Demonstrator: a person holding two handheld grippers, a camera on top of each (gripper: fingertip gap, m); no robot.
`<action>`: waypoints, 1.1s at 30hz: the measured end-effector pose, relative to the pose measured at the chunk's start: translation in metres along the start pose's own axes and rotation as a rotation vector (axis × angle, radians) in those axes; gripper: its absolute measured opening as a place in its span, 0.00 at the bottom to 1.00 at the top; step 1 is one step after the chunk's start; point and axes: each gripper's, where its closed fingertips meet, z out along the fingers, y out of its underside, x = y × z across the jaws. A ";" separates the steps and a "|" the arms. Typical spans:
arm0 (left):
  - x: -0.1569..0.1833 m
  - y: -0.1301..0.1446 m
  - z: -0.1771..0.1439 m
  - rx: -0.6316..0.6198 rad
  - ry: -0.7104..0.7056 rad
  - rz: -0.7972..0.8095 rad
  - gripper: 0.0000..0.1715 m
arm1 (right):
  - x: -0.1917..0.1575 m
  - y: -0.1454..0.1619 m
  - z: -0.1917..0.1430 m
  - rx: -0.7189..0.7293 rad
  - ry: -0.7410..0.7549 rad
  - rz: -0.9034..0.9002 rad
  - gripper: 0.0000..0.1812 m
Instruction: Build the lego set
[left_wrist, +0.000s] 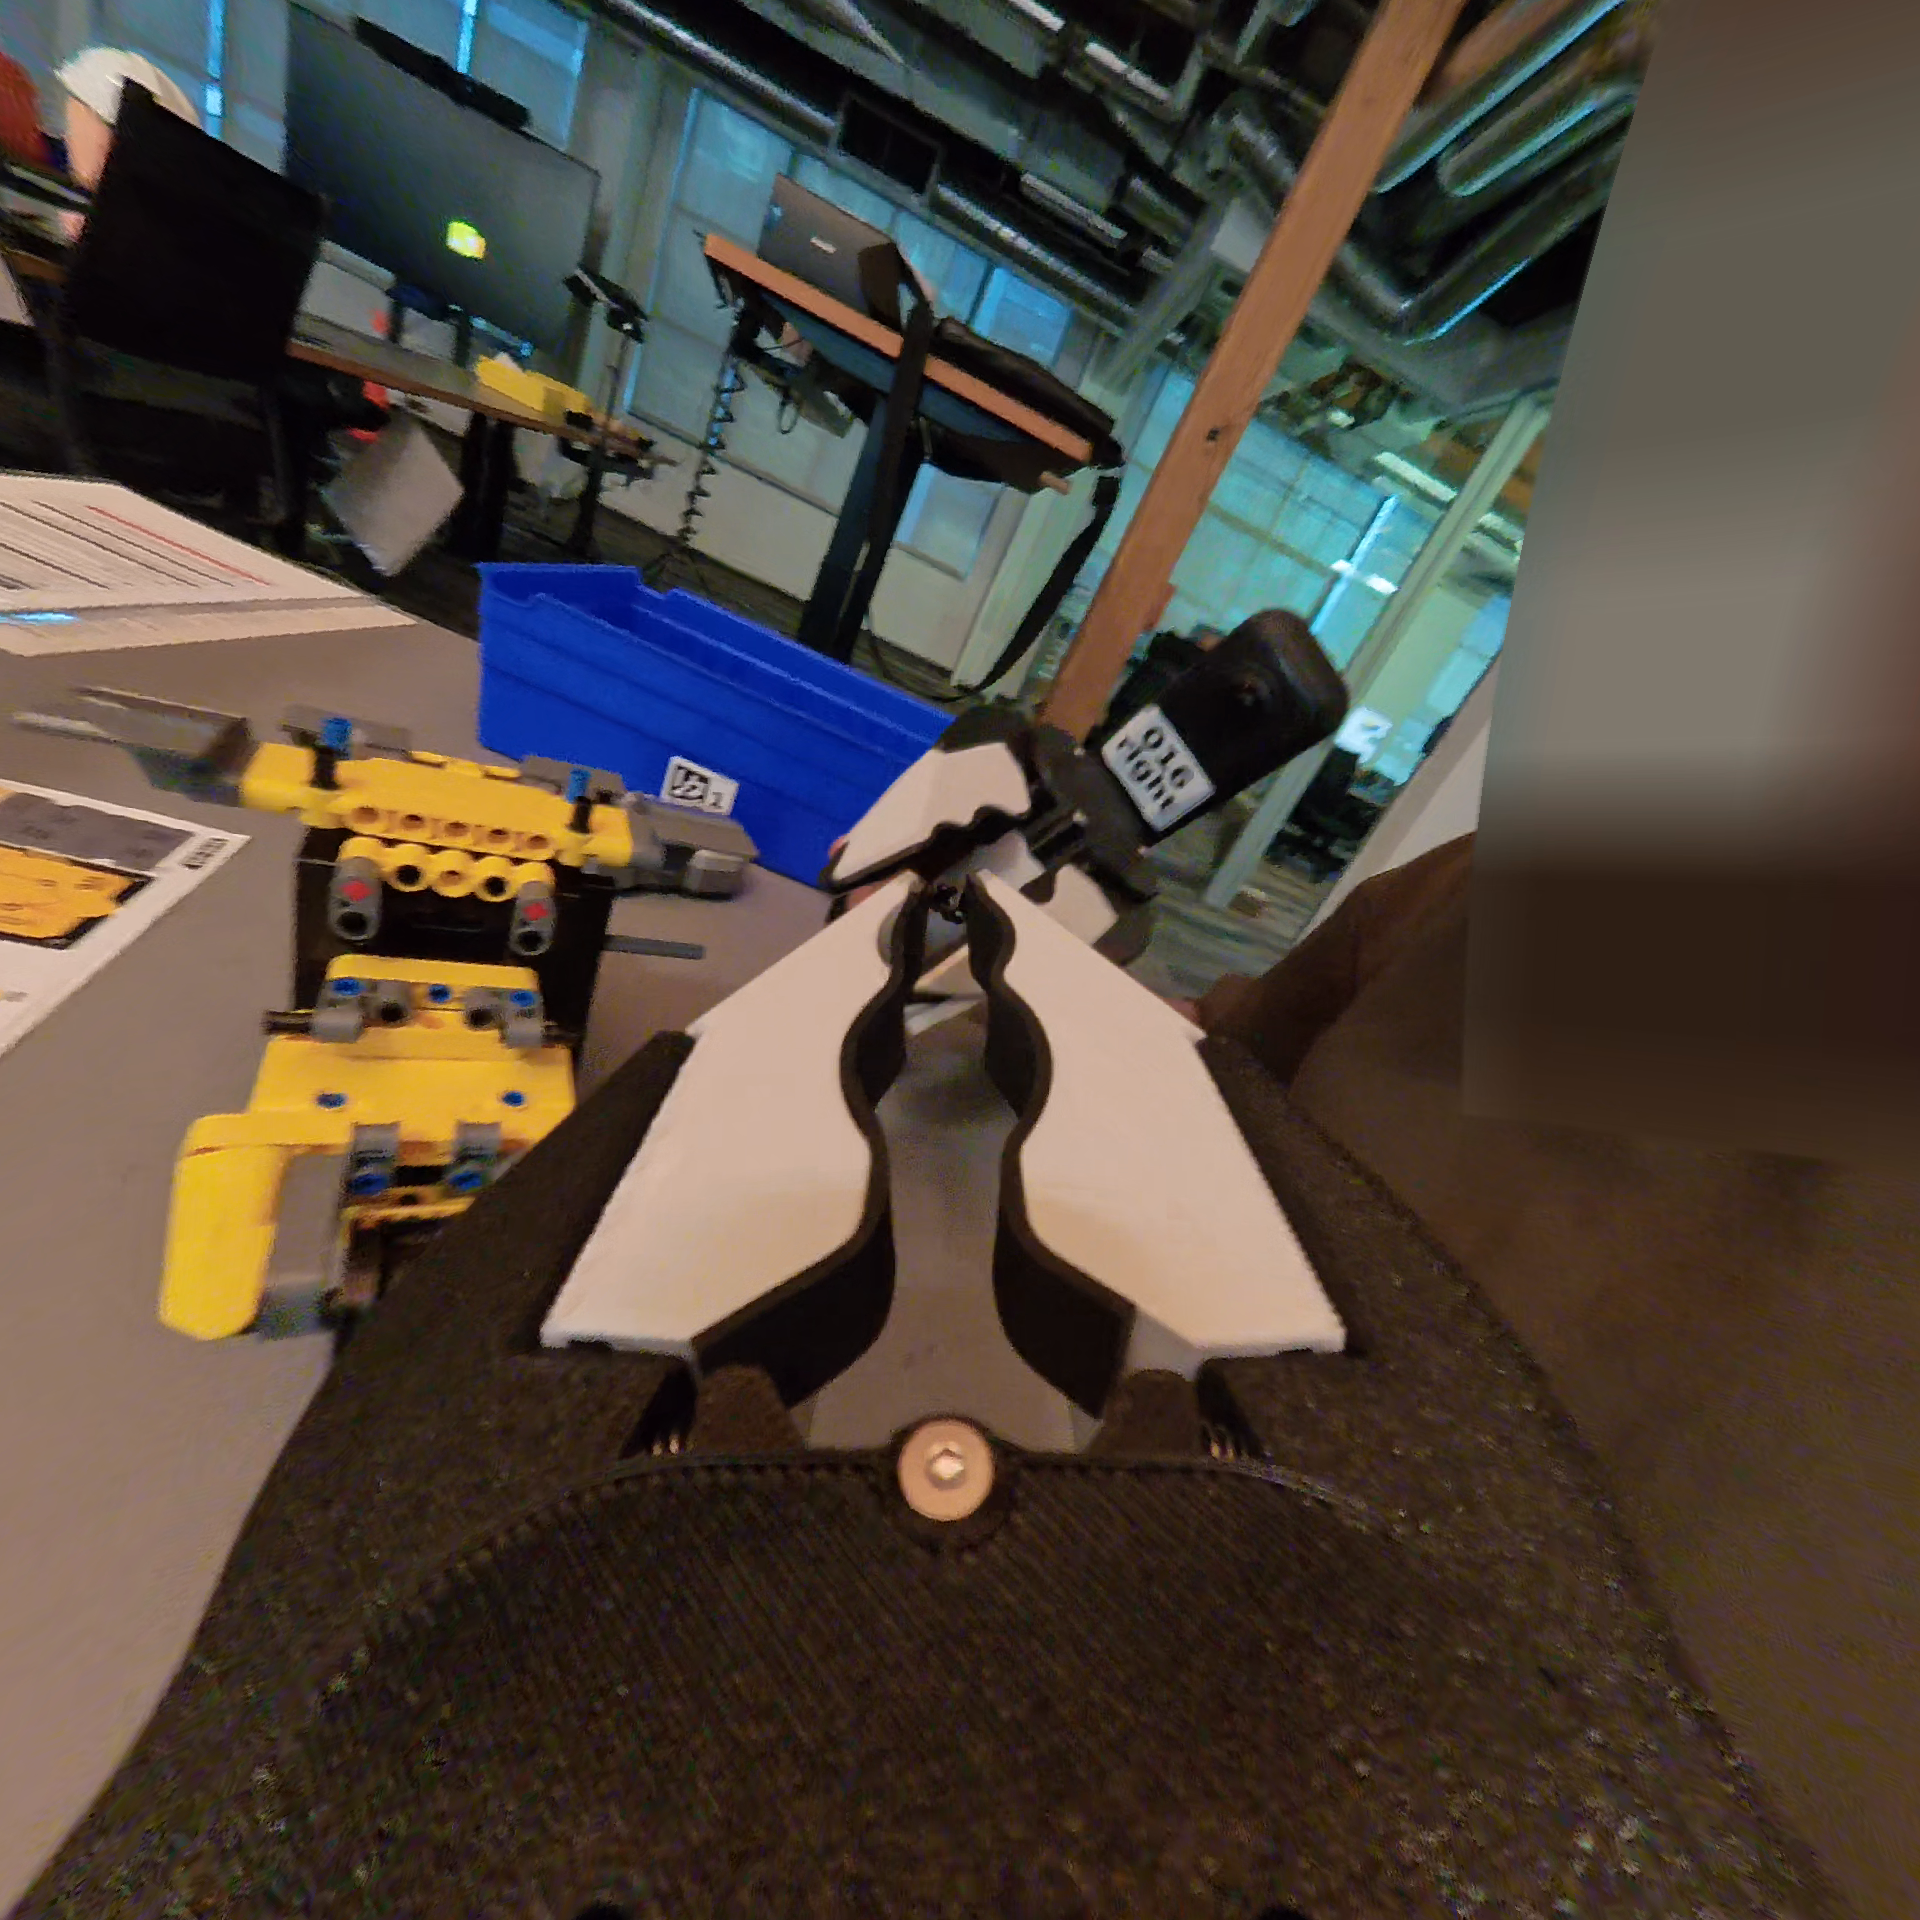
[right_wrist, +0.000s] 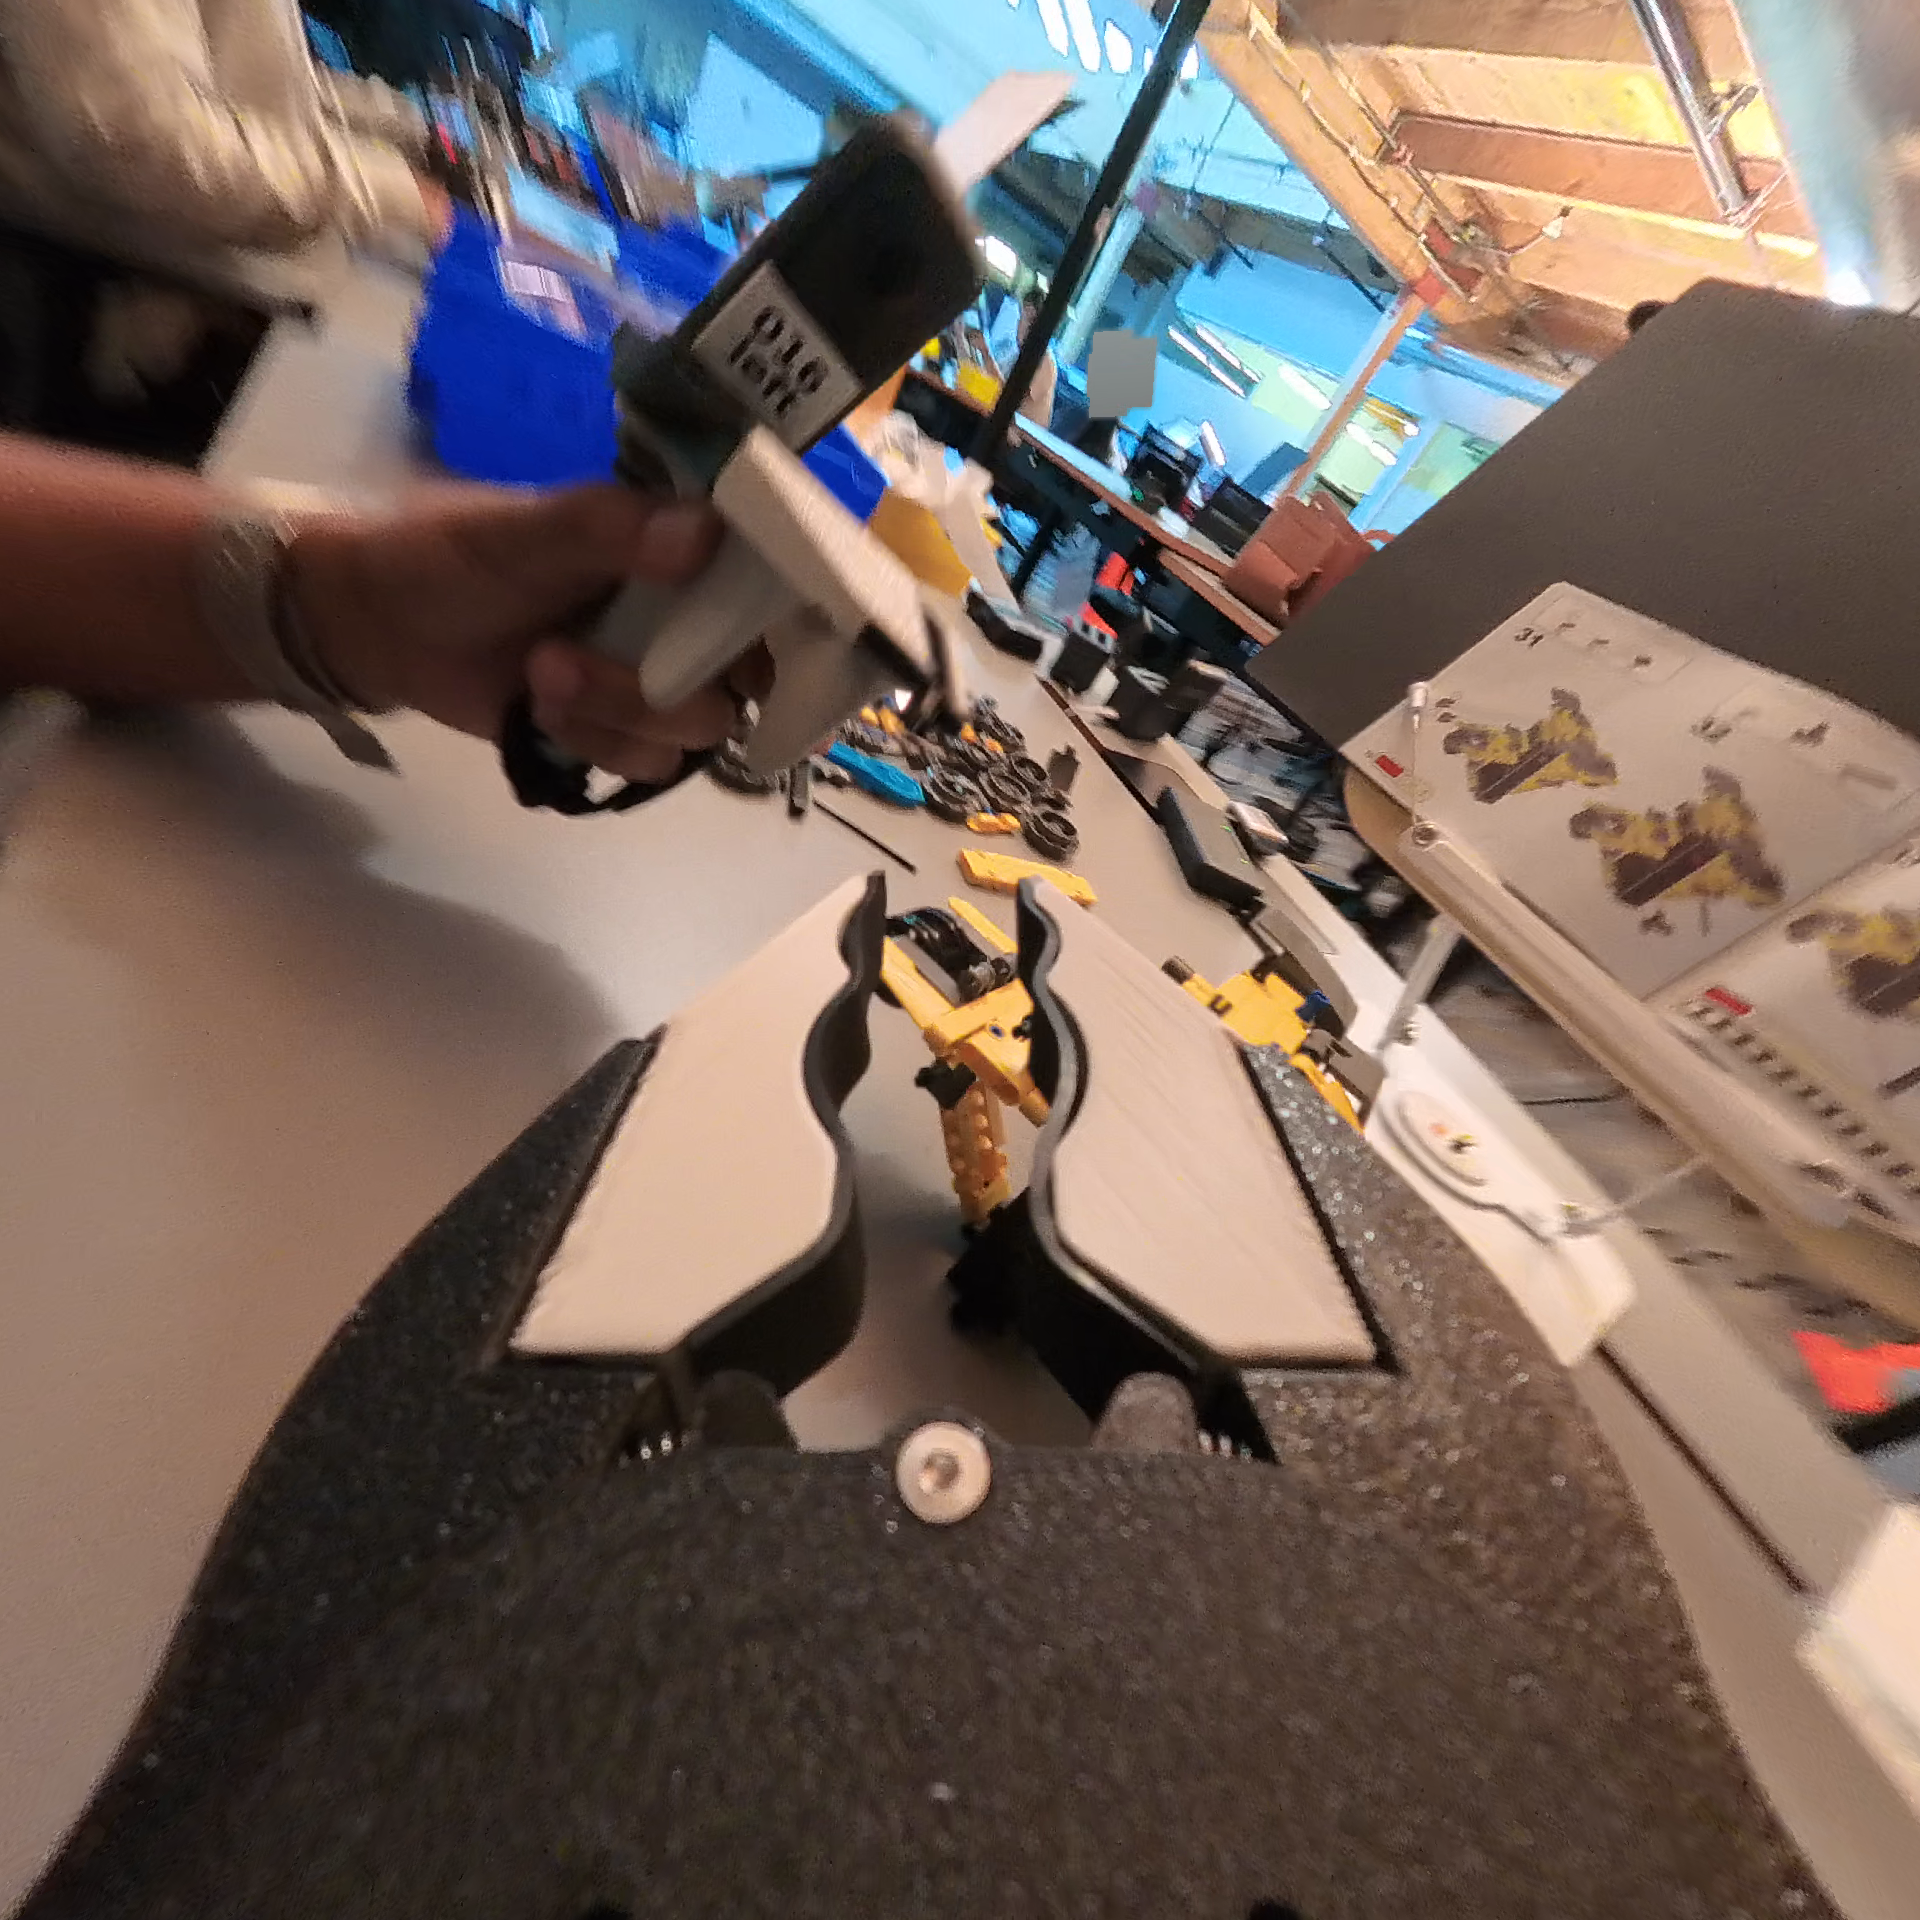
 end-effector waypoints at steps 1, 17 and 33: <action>0.004 -0.001 0.001 0.018 0.032 -0.028 0.00 | -0.002 0.000 0.001 -0.005 0.007 -0.019 0.13; 0.008 0.000 0.010 0.106 0.170 -0.258 0.00 | -0.006 -0.033 -0.008 0.146 0.141 -0.143 0.10; 0.010 0.005 0.012 0.086 0.191 -0.270 0.00 | -0.012 -0.035 -0.007 0.151 0.169 -0.232 0.04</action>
